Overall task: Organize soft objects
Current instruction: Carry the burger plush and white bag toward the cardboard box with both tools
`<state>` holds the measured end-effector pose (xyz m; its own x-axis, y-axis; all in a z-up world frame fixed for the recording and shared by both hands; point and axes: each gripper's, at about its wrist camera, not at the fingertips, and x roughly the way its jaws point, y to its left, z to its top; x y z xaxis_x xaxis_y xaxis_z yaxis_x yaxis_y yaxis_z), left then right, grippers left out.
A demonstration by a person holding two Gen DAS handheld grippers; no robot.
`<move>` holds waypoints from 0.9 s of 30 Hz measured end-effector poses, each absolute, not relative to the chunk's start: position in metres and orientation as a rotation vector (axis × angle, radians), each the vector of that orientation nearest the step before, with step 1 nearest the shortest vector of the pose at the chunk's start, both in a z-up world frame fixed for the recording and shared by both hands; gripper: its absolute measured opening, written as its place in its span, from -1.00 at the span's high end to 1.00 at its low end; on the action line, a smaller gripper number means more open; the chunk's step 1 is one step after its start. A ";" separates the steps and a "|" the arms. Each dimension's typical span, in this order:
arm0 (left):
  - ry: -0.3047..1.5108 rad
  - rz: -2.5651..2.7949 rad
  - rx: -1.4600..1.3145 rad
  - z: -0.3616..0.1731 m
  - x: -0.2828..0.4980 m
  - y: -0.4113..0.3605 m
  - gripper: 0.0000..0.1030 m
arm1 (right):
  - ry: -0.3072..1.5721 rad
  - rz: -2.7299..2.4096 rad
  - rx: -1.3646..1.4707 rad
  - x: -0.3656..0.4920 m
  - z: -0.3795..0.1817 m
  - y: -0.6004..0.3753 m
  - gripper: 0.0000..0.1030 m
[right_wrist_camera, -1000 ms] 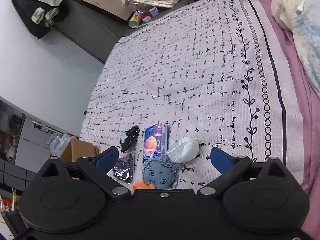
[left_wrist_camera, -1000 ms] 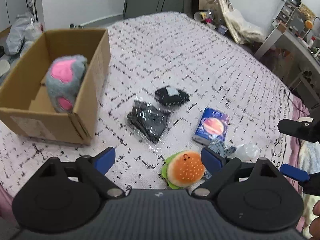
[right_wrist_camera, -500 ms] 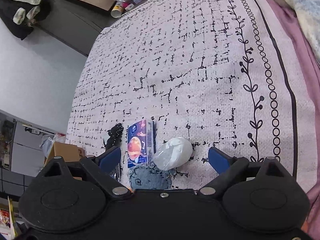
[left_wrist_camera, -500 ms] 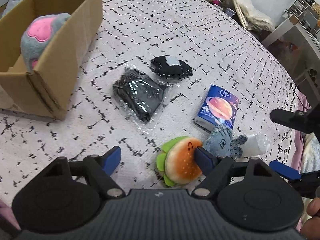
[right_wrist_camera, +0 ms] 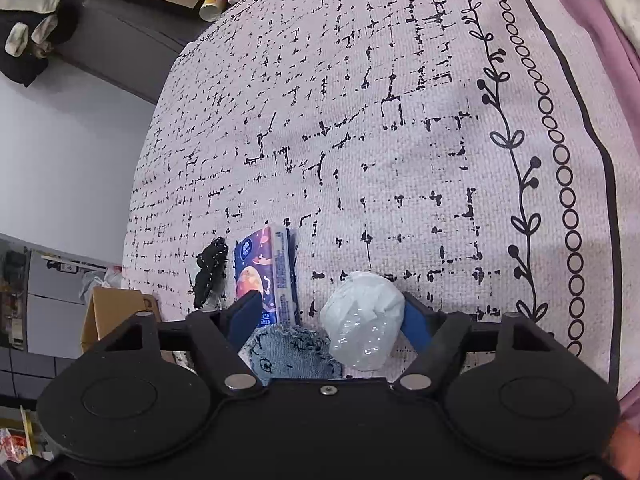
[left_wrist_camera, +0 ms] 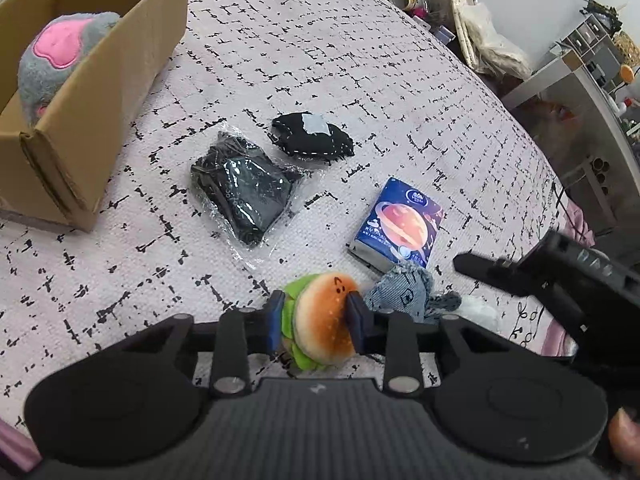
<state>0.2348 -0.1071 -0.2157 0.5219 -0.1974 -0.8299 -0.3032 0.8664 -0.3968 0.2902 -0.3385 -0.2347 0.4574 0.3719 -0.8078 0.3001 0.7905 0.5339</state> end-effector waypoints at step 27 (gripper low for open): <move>0.895 0.118 -0.498 -0.144 0.208 -0.057 0.54 | 0.989 0.142 0.616 0.263 -0.179 -0.332 0.37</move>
<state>0.2079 -0.0572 -0.1442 0.6276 -0.1058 -0.7713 -0.3018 0.8802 -0.3663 0.2630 -0.3315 -0.1792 0.5555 0.3826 -0.7383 0.1597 0.8223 0.5462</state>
